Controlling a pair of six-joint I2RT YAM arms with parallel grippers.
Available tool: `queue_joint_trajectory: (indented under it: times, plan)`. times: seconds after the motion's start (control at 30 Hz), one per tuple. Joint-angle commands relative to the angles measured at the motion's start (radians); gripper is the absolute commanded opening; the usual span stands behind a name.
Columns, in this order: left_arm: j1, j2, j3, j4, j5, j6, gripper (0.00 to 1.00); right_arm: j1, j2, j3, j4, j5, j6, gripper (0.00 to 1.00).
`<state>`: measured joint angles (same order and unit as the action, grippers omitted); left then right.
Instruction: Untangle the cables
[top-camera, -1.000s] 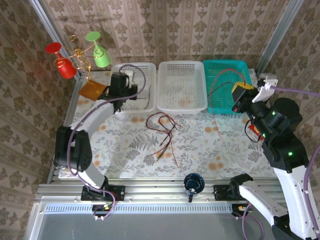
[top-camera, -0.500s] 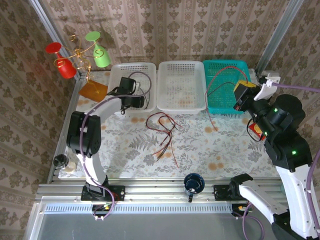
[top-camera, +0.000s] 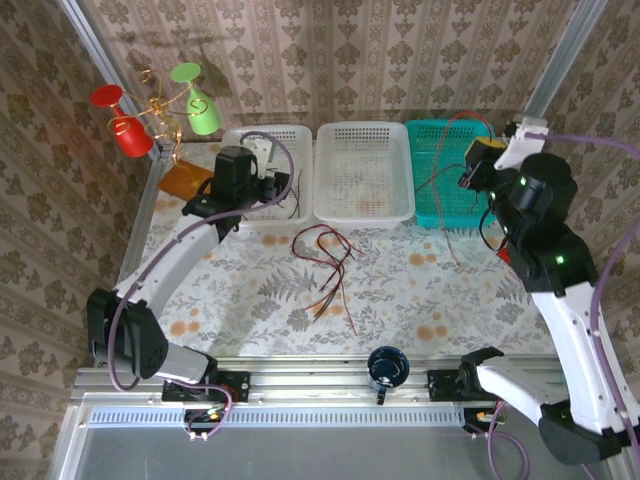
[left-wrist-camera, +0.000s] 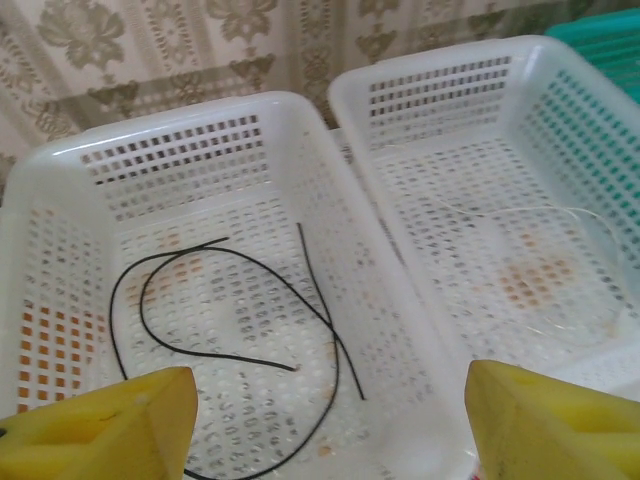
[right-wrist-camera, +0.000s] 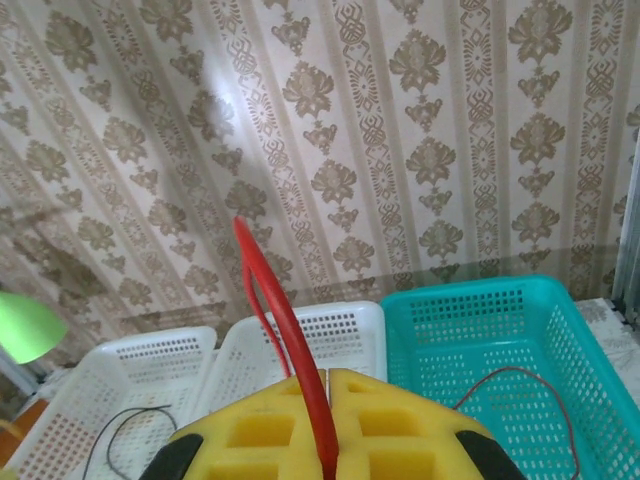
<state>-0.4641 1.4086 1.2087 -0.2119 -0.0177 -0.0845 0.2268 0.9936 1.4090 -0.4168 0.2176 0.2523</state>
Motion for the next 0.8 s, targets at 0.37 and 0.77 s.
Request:
queue_joint_trajectory:
  times: [0.37, 0.77]
  plan:
    - [-0.284, -0.183, -0.168, -0.067, -0.202, -0.049, 0.71, -0.048, 0.336, 0.265, 0.169, 0.23, -0.28, 0.0]
    - [-0.351, -0.369, -0.332, -0.141, -0.276, -0.189, 0.7, -0.176, 0.54, 0.227, 0.146, 0.302, -0.165, 0.0]
